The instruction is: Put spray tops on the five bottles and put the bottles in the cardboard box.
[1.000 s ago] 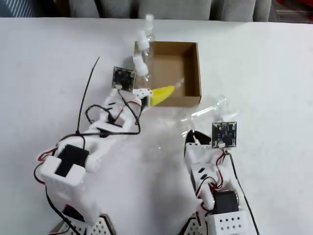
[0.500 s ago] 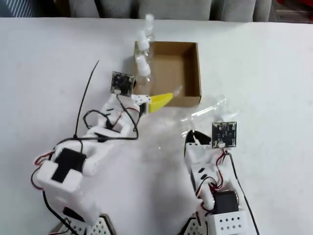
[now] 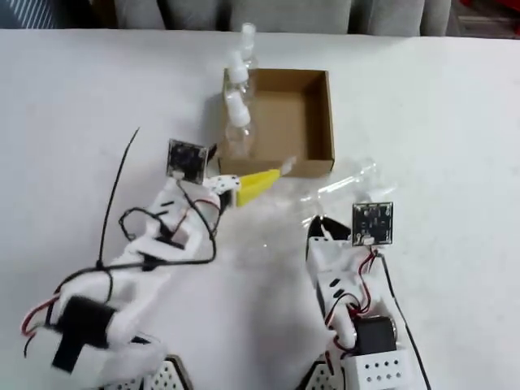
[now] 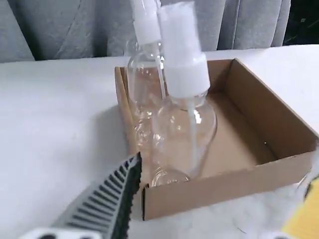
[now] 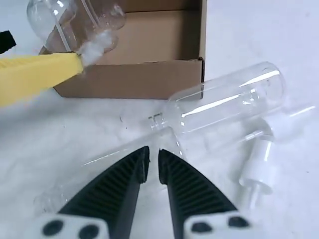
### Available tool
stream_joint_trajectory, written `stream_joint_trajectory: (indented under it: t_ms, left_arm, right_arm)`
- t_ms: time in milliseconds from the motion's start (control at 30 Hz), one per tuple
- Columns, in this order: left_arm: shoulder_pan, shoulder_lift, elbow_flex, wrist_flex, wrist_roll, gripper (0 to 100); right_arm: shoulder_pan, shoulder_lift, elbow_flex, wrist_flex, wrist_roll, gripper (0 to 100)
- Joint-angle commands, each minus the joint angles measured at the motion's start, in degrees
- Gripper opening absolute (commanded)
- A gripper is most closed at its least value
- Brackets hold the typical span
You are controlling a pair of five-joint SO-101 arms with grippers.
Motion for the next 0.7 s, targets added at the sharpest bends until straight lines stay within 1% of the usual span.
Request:
stream_joint_trajectory:
  t_ms: [0, 67, 167, 233, 333, 400, 467, 500, 567, 667]
  left_arm:
    - [0.0, -10.2, 4.3, -1.3, -0.4, 46]
    - [-0.1, -13.3, 7.1, -1.2, -0.4, 46]
    - [-0.1, -17.7, 10.3, 3.0, -0.4, 46]
    - [-0.6, -21.0, 11.7, 6.9, -0.2, 46]
    - [-3.1, -26.5, 13.2, 13.6, 0.0, 46]
    - [-5.0, -29.9, 14.2, 19.2, 0.1, 46]
    - [-6.4, -32.9, 14.9, 25.3, 2.0, 46]
    - [-7.0, -34.3, 15.3, 28.0, 2.9, 46]
    - [-8.5, -37.1, 16.3, 32.7, 3.5, 46]
    - [-10.3, -41.3, 18.3, 36.7, 3.5, 46]
  right_arm:
    - [0.7, -0.2, 0.5, 0.5, 0.2, 1.5]
    - [0.7, -0.2, 0.5, 0.5, 0.4, 1.5]
    - [0.7, -0.2, 0.5, 0.5, 0.4, 1.5]
    - [0.7, -0.2, 0.5, 0.5, 0.5, 1.5]
    - [0.7, -0.2, 0.5, 1.0, 0.6, 1.5]
    - [0.7, -0.3, 0.5, 1.2, 0.6, 1.5]
    - [0.7, -0.3, 0.5, 1.2, 0.6, 1.5]
    - [0.7, -0.3, 0.5, 1.2, 1.4, 1.5]
    - [0.7, -0.3, 0.5, 1.3, 6.2, 1.5]
    - [1.2, -0.3, 0.5, 1.3, 13.6, 1.5]
